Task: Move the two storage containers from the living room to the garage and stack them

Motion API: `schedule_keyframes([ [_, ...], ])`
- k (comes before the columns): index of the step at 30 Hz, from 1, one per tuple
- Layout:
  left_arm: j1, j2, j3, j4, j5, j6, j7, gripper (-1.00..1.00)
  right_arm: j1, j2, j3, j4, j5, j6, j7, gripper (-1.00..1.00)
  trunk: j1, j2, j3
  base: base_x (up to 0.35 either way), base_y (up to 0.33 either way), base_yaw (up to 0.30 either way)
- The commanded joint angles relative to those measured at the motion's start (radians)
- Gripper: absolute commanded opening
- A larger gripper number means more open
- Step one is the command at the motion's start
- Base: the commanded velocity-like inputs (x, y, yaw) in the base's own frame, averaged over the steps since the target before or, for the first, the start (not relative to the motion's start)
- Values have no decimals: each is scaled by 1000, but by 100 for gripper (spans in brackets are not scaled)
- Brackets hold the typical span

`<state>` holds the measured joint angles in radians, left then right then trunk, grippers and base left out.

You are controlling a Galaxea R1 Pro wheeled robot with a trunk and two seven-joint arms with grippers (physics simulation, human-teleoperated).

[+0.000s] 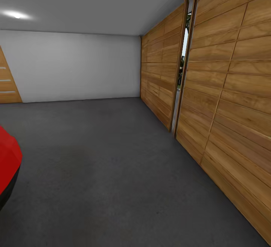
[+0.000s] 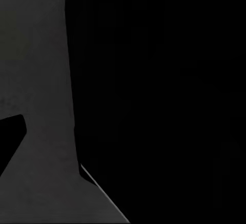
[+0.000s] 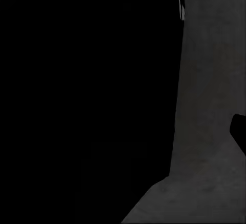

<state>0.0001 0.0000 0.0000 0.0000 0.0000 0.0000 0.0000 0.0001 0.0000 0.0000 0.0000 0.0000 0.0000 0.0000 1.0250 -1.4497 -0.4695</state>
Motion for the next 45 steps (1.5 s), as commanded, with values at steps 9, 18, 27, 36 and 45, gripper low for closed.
schedule_keyframes([
  [9, 46, -17, 20, -12, -12, -15, -24, 100, -46, 11, 18, -46, -9, -9, 23, 100, 0, 0, 0, 0, 0, 0],
  [18, 54, -16, 35, -62, -12, -17, -22, 100, -98, 9, 18, -97, -3, -36, 20, 100, 0, 0, 0, 0, 0, 0],
  [27, 54, -15, 34, -76, -12, -18, -23, 100, -115, 4, 10, -148, -12, -34, 19, 100, 0, 0, 0, 175, 0, 0],
  [36, 54, -15, 34, -78, -12, -18, -23, 100, -115, 6, 12, -199, -6, -36, 22, 100, 0, 0, 0, 333, 0, 0],
  [45, 54, -14, 34, -78, -12, -18, -23, 100, -115, 6, 13, -218, -4, -38, 21, 100, 0, 0, 0, 341, 0, 0],
])
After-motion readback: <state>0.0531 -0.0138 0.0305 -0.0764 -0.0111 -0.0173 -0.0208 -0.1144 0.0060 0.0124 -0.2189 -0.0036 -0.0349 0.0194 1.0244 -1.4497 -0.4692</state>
